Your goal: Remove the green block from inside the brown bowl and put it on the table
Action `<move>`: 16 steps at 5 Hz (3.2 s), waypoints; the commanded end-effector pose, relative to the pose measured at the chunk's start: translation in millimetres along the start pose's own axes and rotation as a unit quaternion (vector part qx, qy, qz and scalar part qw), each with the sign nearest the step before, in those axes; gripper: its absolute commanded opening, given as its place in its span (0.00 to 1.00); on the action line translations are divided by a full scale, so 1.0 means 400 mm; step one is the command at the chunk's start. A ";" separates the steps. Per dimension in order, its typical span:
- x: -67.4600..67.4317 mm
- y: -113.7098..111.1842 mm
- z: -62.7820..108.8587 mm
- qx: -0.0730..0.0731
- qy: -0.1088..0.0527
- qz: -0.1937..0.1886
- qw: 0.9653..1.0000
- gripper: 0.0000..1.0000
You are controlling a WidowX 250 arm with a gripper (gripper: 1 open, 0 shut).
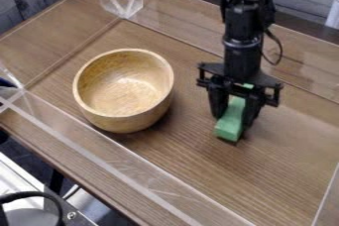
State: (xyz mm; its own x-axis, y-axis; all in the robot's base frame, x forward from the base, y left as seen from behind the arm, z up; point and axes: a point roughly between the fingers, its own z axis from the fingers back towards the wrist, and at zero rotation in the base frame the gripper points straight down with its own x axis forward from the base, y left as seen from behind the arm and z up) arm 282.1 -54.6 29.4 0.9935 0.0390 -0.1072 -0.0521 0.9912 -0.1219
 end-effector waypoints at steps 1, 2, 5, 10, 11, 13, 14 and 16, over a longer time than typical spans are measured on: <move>0.031 -0.008 0.033 -0.002 -0.029 -0.005 1.000 0.00; 0.036 -0.006 0.035 -0.001 -0.029 -0.006 1.000 0.00; 0.049 -0.001 0.034 0.003 -0.029 -0.007 1.000 0.00; 0.069 0.018 0.011 0.011 -0.025 -0.007 1.000 0.00; 0.071 0.023 0.006 0.012 -0.024 -0.008 1.000 0.00; 0.075 0.033 -0.004 0.013 -0.021 -0.009 1.000 0.00; 0.077 0.038 -0.007 0.014 -0.020 -0.009 1.000 0.00; 0.072 0.045 0.003 0.013 -0.016 -0.005 1.000 1.00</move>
State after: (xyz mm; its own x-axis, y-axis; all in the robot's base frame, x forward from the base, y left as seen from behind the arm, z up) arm 306.3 -40.6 18.7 0.9945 0.0324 -0.0992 -0.0421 0.9944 -0.0967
